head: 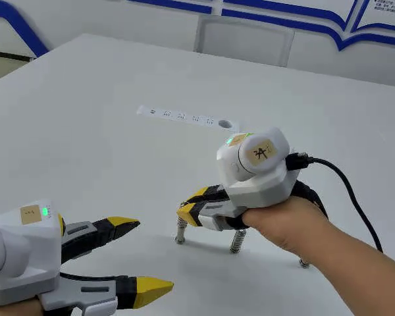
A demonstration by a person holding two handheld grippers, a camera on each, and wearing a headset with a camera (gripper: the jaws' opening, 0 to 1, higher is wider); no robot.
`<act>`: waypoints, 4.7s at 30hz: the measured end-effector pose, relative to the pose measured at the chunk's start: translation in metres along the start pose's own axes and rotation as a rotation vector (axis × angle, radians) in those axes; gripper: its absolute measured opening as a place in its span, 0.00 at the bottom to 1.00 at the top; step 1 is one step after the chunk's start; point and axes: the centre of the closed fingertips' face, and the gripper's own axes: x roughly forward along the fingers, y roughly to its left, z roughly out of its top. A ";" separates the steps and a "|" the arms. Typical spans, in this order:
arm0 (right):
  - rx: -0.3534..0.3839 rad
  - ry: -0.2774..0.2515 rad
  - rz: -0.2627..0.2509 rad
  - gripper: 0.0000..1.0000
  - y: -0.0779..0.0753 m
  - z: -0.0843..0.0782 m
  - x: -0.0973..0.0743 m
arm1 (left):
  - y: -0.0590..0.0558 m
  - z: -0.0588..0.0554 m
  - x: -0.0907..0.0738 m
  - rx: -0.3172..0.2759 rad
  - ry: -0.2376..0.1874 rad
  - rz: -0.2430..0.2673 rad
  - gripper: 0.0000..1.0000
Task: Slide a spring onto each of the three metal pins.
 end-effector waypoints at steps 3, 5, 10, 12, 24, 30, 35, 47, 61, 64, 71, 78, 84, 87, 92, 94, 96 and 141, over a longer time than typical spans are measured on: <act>0.003 0.005 0.003 0.12 0.001 -0.003 0.003 | 0.000 -0.001 0.000 -0.002 0.000 0.000 0.71; 0.002 0.007 0.002 0.12 0.000 -0.005 0.006 | 0.001 -0.001 0.000 -0.004 0.000 0.001 0.71; 0.004 0.016 0.006 0.12 0.001 -0.011 0.011 | 0.002 -0.002 0.000 -0.006 0.000 0.004 0.71; 0.002 0.019 0.005 0.12 0.001 -0.013 0.012 | 0.003 -0.002 0.000 -0.008 0.000 0.006 0.71; -0.036 0.067 -0.001 0.12 0.005 -0.028 0.022 | 0.002 -0.004 0.001 -0.012 0.003 0.008 0.71; -0.035 0.065 -0.004 0.12 0.003 -0.027 0.021 | 0.003 -0.004 0.000 -0.011 0.004 0.009 0.71; -0.031 0.061 -0.009 0.14 0.003 -0.026 0.019 | 0.003 -0.002 0.001 -0.010 0.002 0.009 0.71; -0.038 0.039 -0.025 0.19 0.009 -0.025 0.000 | 0.003 -0.001 0.002 -0.003 0.003 0.005 0.73; -0.029 0.016 -0.013 0.24 0.030 -0.038 -0.030 | 0.001 0.002 0.002 0.007 0.005 -0.002 0.75; -0.030 0.009 -0.013 0.24 0.034 -0.040 -0.037 | 0.000 0.002 0.002 0.010 0.006 -0.006 0.76; -0.017 -0.009 -0.021 0.25 0.038 -0.046 -0.054 | -0.001 0.002 0.001 0.009 0.007 -0.005 0.77; 0.009 -0.007 -0.035 0.26 0.040 -0.061 -0.069 | -0.002 0.003 0.001 0.009 0.006 -0.008 0.78; 0.041 -0.011 -0.058 0.27 0.036 -0.074 -0.084 | -0.005 0.000 0.003 0.030 0.024 -0.016 0.79; 0.049 -0.012 -0.071 0.28 0.033 -0.078 -0.091 | -0.005 0.001 0.003 0.031 0.025 -0.016 0.79; 0.070 -0.017 -0.098 0.29 0.028 -0.085 -0.104 | -0.005 0.002 0.003 0.029 0.023 -0.013 0.79; 0.080 -0.020 -0.108 0.29 0.027 -0.088 -0.109 | -0.005 0.002 0.003 0.029 0.023 -0.013 0.79; 0.093 -0.021 -0.118 0.30 0.025 -0.092 -0.114 | -0.005 0.002 0.003 0.029 0.023 -0.013 0.79; 0.153 -0.132 -0.268 0.65 -0.024 -0.159 -0.170 | -0.005 -0.003 0.005 0.016 0.039 -0.010 0.81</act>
